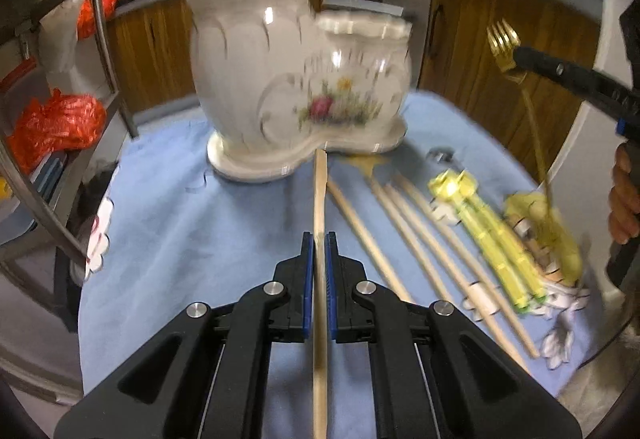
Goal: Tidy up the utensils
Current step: 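Lift the chopstick with the left tool while the right tool carries the gold fork to the holder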
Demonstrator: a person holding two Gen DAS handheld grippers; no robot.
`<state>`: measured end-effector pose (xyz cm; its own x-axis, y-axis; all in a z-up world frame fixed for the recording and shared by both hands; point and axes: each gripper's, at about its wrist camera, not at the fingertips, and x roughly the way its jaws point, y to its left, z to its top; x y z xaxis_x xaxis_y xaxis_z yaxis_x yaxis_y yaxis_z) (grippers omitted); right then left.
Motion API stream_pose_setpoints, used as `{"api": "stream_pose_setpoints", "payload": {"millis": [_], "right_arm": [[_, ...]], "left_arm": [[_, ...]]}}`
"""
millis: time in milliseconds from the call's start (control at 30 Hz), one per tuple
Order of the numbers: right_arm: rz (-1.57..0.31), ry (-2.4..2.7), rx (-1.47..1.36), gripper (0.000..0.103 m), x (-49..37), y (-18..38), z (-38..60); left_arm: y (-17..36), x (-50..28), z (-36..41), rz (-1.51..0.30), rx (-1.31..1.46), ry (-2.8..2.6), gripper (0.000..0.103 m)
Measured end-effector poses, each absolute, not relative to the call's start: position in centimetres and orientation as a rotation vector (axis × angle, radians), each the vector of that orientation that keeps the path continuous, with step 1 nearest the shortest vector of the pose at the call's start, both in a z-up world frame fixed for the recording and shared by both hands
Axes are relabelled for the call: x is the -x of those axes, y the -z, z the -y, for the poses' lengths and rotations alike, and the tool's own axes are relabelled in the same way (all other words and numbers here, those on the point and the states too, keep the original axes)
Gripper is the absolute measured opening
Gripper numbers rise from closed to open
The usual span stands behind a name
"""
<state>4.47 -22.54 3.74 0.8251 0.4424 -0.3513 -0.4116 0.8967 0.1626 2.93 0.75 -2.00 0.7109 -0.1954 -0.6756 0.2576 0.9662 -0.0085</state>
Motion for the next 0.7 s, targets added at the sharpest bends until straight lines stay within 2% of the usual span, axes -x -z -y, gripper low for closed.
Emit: {"api": "stream_pose_setpoints", "payload": {"millis": [300, 433, 700], "right_arm": [[-0.182, -0.396, -0.016, 0.003, -1.8, -7.5, 21.1], [-0.167, -0.409, -0.049, 0.003, -2.7, -9.1, 20.7], [-0.144, -0.474, -0.062, 0.003, -5.3, -13.2, 18.9]], "left_arm": [[-3.1, 0.2, -1.6, -0.453, -0.087, 0.274, 0.005], [-5.7, 0.3, -2.3, -0.365, -0.053, 0.295, 0.005], [-11.6, -5.1, -4.9, -0.227, 0.065, 0.341, 0.005]]}}
